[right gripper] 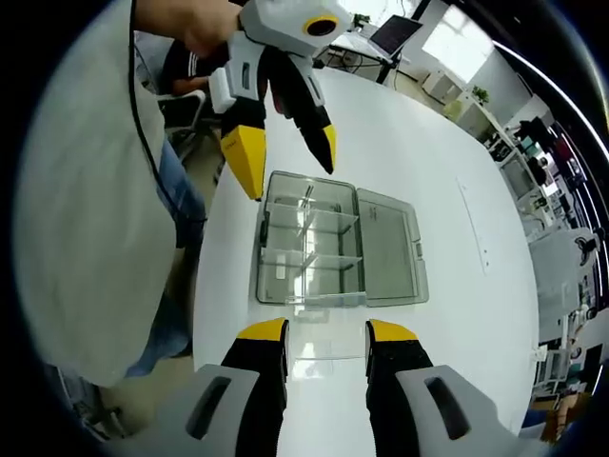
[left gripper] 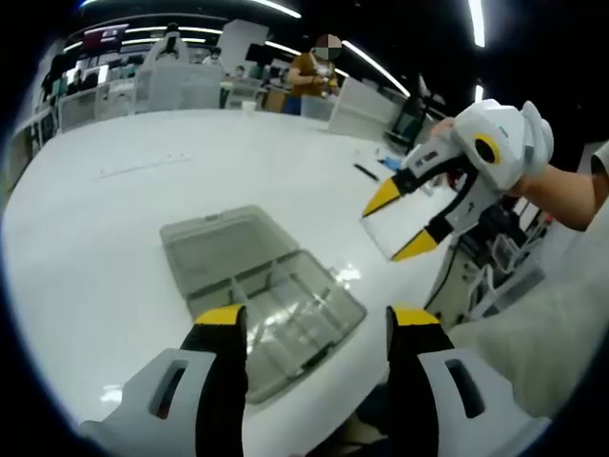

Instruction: Insert the divider into the dual guide fixture by aligning both edges with the guide slots and pushing it downward to the bottom, including one-sided entry, uneven engagement, binding, and posture correction.

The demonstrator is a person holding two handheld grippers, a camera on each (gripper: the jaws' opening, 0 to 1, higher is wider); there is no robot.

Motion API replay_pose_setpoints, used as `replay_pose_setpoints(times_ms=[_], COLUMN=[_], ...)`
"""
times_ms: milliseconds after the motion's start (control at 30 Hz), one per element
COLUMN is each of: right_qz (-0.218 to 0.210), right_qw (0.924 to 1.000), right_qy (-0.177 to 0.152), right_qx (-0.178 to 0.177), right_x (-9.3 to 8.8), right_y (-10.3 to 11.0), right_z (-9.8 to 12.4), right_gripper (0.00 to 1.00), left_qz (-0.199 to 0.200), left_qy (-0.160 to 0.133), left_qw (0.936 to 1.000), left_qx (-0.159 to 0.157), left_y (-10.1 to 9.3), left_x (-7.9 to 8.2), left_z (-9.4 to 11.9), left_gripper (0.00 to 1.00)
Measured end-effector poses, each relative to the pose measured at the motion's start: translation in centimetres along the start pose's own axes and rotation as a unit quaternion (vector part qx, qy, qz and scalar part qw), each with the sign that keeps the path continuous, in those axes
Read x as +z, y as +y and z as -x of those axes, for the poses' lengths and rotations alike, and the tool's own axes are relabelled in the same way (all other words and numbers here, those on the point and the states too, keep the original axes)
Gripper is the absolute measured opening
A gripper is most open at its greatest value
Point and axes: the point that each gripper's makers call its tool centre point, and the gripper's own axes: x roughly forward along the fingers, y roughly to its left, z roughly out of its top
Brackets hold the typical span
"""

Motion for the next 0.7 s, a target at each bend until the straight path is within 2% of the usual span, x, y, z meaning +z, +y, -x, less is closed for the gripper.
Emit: replay_pose_setpoints(times_ms=[233,400,700], right_qz=[0.004,0.009,0.013], right_qw=[0.9996,0.9994,0.9983], right_qy=[-0.022,-0.028,-0.044], right_qx=[-0.015,-0.020,-0.036], right_x=[1.8,2.5,3.6], right_y=[-0.1,-0.2,-0.4], right_z=[0.3,0.6,1.0], right_gripper=[0.27,0.27,0.27], left_qz=[0.010,0.010,0.025], left_qy=[-0.007,-0.009,-0.028], left_qw=[0.9999,0.9999,0.9992], left_qx=[-0.001,-0.003,-0.010], left_y=[-0.1,-0.3,-0.4], left_x=[0.4,0.7,2.0], left_z=[0.0,0.0,0.2], left_gripper=[0.56,0.55,0.54])
